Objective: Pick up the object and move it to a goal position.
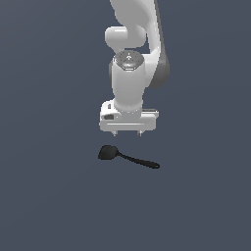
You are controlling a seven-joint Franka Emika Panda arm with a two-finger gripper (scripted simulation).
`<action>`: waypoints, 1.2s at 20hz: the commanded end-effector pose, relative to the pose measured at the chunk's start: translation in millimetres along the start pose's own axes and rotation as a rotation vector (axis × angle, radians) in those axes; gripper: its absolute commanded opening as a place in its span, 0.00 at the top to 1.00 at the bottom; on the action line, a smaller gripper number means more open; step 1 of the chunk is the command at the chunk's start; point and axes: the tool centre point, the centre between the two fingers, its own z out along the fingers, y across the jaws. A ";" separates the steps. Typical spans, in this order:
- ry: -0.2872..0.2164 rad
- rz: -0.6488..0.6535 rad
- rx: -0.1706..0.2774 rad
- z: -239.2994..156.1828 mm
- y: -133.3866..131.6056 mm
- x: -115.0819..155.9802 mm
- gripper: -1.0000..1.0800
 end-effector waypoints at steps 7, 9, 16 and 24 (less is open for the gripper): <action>-0.004 -0.016 0.019 -5.7 -15.0 2.6 0.04; -0.005 -0.020 0.025 -7.8 -20.0 3.3 0.04; -0.005 -0.033 0.024 -6.5 -20.0 3.5 0.04; -0.008 -0.129 0.017 3.3 -18.2 5.2 0.04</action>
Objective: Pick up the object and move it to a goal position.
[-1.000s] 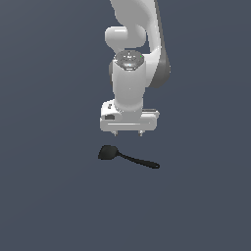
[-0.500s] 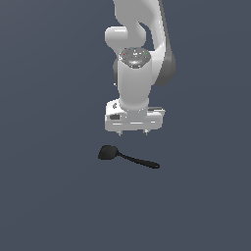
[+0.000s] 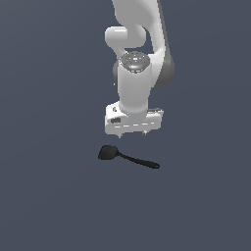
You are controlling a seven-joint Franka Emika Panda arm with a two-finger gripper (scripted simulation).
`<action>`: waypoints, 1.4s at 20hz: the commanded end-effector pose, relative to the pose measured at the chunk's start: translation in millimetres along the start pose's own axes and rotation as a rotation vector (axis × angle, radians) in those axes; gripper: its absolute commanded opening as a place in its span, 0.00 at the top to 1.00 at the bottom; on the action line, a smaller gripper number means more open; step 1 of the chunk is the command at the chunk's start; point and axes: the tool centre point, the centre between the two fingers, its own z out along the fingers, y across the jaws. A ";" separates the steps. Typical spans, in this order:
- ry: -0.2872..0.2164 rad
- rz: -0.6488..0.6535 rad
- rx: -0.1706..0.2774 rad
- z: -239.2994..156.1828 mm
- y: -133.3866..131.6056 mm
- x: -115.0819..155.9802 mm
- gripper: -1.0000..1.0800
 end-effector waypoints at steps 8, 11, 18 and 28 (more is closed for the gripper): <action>-0.010 -0.207 -0.012 21.2 4.4 2.8 0.04; -0.014 -0.294 -0.015 30.0 6.0 3.9 0.04; -0.024 -0.496 -0.019 50.4 9.3 5.9 0.04; -0.033 -0.785 -0.017 79.0 12.6 8.1 0.04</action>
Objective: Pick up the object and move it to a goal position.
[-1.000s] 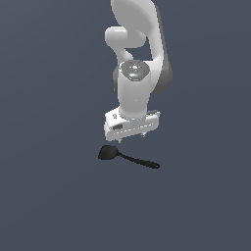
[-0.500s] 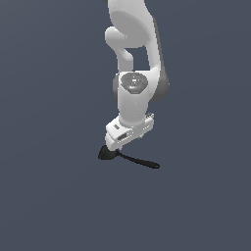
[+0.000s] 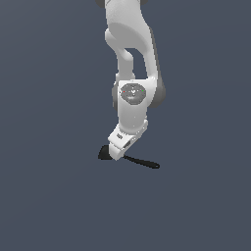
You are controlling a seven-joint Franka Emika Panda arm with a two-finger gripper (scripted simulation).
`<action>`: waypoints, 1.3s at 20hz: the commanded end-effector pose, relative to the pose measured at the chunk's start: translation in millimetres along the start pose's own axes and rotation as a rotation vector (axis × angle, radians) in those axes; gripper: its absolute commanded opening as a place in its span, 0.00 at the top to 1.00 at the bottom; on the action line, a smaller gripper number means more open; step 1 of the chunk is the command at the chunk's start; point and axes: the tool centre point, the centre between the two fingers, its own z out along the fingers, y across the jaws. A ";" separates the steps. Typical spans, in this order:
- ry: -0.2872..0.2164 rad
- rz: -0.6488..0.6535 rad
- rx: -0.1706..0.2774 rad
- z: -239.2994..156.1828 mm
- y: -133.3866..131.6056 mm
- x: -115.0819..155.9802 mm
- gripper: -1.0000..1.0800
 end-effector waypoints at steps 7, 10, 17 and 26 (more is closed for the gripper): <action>0.000 -0.245 0.003 23.7 2.2 0.6 0.04; 0.002 -0.317 0.004 30.6 2.7 0.9 0.04; 0.005 -0.434 0.006 41.6 3.1 1.3 0.04; 0.007 -0.476 0.007 45.7 3.2 1.4 0.04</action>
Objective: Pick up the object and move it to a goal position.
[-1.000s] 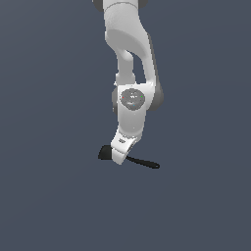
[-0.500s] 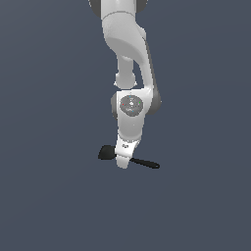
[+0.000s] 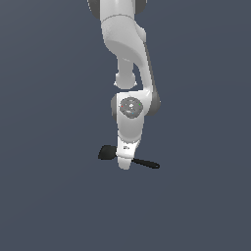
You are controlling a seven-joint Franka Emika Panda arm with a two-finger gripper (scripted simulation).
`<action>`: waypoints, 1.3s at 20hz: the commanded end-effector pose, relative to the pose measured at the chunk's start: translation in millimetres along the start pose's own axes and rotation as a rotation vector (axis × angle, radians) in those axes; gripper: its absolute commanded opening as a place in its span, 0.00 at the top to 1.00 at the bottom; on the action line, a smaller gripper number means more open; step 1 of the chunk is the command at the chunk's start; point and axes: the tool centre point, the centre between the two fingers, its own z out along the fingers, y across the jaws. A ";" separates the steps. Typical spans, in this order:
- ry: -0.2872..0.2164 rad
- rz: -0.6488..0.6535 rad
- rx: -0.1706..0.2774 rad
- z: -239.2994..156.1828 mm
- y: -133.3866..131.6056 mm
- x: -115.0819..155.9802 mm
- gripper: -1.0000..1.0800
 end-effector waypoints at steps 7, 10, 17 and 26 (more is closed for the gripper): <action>0.000 -0.002 0.000 18.4 -0.4 -0.2 0.04; 0.000 -0.004 0.000 35.3 -1.1 0.1 0.04; 0.000 -0.006 0.000 50.3 -0.1 0.4 0.04; 0.000 -0.006 0.000 50.3 -0.1 0.4 1.00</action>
